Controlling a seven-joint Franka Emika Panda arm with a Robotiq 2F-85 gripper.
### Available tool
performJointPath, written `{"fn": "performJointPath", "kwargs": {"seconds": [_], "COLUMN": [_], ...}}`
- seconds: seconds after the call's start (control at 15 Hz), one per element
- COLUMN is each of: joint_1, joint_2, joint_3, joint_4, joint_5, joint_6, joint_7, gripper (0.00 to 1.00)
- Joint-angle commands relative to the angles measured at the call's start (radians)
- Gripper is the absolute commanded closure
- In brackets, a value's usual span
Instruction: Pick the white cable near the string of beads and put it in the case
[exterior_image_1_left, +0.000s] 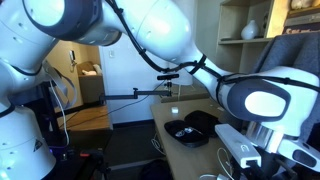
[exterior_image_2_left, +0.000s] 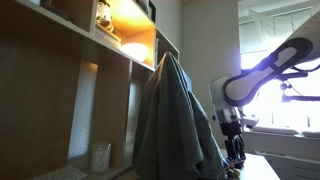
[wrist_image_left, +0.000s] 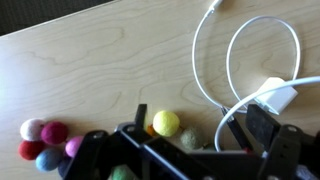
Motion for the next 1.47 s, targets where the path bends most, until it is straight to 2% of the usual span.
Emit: {"fn": "performJointPath", "kwargs": {"seconds": [0.0,0.67,0.73,1.4], "joint_1": [-0.008,-0.018,-0.009,-0.013], "joint_2": [0.037,0.078,0.061,0.071], "joint_3": [0.007,0.011,0.007,0.007], "joint_4": [0.064,0.115,0.075,0.086], "joint_5": [-0.011,-0.012,-0.012,-0.012], "joint_6": [-0.022,-0.034,-0.003,-0.004], "joint_7": [-0.029,-0.088,-0.063,-0.063], "gripper": [0.00,0.00,0.00,0.00]}}
